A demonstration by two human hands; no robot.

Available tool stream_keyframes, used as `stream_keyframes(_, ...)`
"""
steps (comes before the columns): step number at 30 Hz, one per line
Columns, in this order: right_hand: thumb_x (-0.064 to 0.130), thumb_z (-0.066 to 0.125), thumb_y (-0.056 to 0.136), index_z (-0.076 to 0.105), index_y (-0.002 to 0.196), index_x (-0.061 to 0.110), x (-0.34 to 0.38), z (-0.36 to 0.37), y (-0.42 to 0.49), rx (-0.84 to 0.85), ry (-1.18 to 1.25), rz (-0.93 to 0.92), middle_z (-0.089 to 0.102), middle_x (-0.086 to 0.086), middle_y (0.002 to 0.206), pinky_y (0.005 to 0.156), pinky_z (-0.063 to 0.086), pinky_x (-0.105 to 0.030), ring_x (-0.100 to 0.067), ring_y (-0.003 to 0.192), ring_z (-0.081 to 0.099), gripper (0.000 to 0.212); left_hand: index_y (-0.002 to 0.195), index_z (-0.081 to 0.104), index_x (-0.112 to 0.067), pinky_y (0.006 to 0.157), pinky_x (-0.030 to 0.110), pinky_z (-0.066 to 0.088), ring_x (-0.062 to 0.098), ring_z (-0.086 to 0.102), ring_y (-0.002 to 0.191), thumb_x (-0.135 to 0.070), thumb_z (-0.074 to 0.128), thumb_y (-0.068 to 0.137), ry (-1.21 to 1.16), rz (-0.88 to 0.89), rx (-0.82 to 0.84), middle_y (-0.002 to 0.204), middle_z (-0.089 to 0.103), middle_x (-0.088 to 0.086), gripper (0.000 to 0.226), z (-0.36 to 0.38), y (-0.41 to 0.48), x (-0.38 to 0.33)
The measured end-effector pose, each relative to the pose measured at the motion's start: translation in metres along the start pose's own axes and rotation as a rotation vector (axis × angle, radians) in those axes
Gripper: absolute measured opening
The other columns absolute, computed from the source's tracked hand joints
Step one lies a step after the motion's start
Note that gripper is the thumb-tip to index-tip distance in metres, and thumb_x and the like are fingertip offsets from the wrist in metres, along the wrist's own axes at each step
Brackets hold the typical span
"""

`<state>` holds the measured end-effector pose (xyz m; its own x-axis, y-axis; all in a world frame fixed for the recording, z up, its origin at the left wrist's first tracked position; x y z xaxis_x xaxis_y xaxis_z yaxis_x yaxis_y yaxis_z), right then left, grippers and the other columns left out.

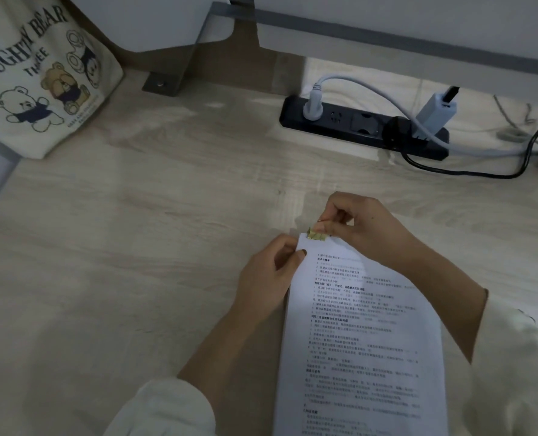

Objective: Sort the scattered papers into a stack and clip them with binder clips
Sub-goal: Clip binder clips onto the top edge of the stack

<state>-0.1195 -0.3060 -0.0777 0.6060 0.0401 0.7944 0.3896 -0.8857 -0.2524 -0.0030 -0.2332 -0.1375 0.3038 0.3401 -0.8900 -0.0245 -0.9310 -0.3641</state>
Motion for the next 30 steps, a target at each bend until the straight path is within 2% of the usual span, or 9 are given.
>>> stream_keyframes(3, 0.018, 0.070, 0.078, 0.063, 0.074, 0.006, 0.000, 0.001, 0.005, 0.066, 0.019, 0.007, 0.068, -0.009, 0.083, 0.073, 0.047, -0.027, -0.019, 0.078, 0.060, 0.015, 0.100, 0.062, -0.032, 0.088, 0.035, 0.052, 0.005, 0.065, 0.092, -0.021, 0.057, 0.089, -0.084, 0.025, -0.003, 0.097, 0.071, -0.012, 0.016, 0.000, 0.000, -0.002)
stream_keyframes(6, 0.020, 0.069, 0.079, 0.063, 0.074, 0.009, -0.001, 0.005, 0.010, 0.166, 0.055, 0.026, 0.070, -0.011, 0.083, 0.077, 0.050, -0.034, -0.026, 0.082, 0.063, 0.013, 0.096, 0.061, -0.040, 0.083, 0.028, 0.052, 0.003, 0.065, 0.088, -0.020, 0.058, 0.088, -0.132, 0.050, -0.002, 0.089, 0.070, -0.018, 0.022, -0.001, 0.000, -0.003)
stream_keyframes(10, 0.018, 0.070, 0.078, 0.065, 0.077, 0.004, 0.000, 0.011, 0.018, 0.286, 0.078, 0.032, 0.070, 0.002, 0.073, 0.070, 0.049, -0.023, -0.010, 0.069, 0.064, 0.016, 0.094, 0.062, -0.036, 0.079, 0.024, 0.051, 0.005, 0.066, 0.087, -0.019, 0.059, 0.086, -0.188, 0.060, -0.017, 0.086, 0.070, -0.014, 0.019, -0.004, 0.002, -0.003)
stream_keyframes(12, 0.019, 0.071, 0.077, 0.065, 0.076, 0.004, -0.002, 0.015, 0.021, 0.327, 0.090, 0.047, 0.068, 0.007, 0.068, 0.068, 0.049, -0.022, -0.005, 0.065, 0.062, 0.016, 0.092, 0.060, -0.033, 0.078, 0.027, 0.052, 0.009, 0.067, 0.087, -0.021, 0.060, 0.084, -0.213, 0.069, -0.027, 0.088, 0.071, -0.009, 0.015, -0.005, 0.003, -0.004)
stream_keyframes(16, 0.015, 0.069, 0.079, 0.065, 0.080, 0.001, -0.006, 0.021, 0.022, 0.370, 0.149, 0.074, 0.068, 0.001, 0.071, 0.067, 0.050, -0.017, -0.004, 0.066, 0.062, 0.015, 0.089, 0.058, -0.032, 0.078, 0.036, 0.052, 0.014, 0.067, 0.086, -0.028, 0.060, 0.080, -0.228, 0.071, -0.054, 0.088, 0.071, -0.003, 0.010, -0.007, 0.004, -0.003)
stream_keyframes(21, 0.018, 0.067, 0.081, 0.065, 0.085, 0.002, -0.015, 0.023, 0.018, 0.368, 0.194, 0.135, 0.066, -0.002, 0.078, 0.065, 0.047, -0.012, -0.003, 0.069, 0.060, 0.016, 0.089, 0.056, -0.029, 0.077, 0.037, 0.051, 0.016, 0.066, 0.085, -0.028, 0.060, 0.080, -0.235, 0.054, -0.074, 0.087, 0.071, 0.002, 0.010, -0.006, 0.003, 0.002)
stream_keyframes(25, 0.025, 0.066, 0.083, 0.069, 0.094, 0.014, -0.022, 0.023, 0.015, 0.321, 0.154, 0.177, 0.067, 0.008, 0.085, 0.060, 0.043, -0.003, 0.007, 0.068, 0.060, 0.016, 0.095, 0.057, -0.025, 0.075, 0.027, 0.052, 0.009, 0.067, 0.087, -0.025, 0.062, 0.084, -0.239, 0.019, -0.058, 0.092, 0.071, -0.002, 0.013, -0.004, 0.003, 0.006)
stream_keyframes(27, 0.027, 0.063, 0.085, 0.067, 0.102, 0.018, -0.026, 0.016, 0.012, 0.259, 0.156, 0.190, 0.066, 0.010, 0.092, 0.061, 0.043, 0.000, 0.011, 0.070, 0.060, 0.019, 0.098, 0.057, -0.025, 0.075, 0.019, 0.051, 0.004, 0.066, 0.090, -0.020, 0.061, 0.087, -0.267, -0.016, -0.044, 0.097, 0.070, -0.006, 0.012, -0.001, 0.005, 0.009)
stream_keyframes(30, 0.025, 0.056, 0.090, 0.065, 0.101, 0.020, -0.040, -0.012, 0.002, 0.094, 0.140, 0.241, 0.068, 0.004, 0.087, 0.060, 0.045, -0.003, 0.004, 0.067, 0.062, 0.015, 0.095, 0.058, -0.030, 0.081, 0.024, 0.052, 0.005, 0.065, 0.094, -0.029, 0.059, 0.088, -0.228, -0.073, -0.060, 0.100, 0.069, -0.010, 0.007, 0.000, 0.008, 0.008)
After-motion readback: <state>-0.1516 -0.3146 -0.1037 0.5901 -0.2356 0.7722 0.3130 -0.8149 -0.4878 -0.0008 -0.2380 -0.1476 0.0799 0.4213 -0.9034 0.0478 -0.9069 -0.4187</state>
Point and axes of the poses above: each hand's wrist, its own y-axis towards the middle knuckle, its own z-axis out of the palm, x = y × z, the point moved 10 cm from there along y, towards the middle knuckle
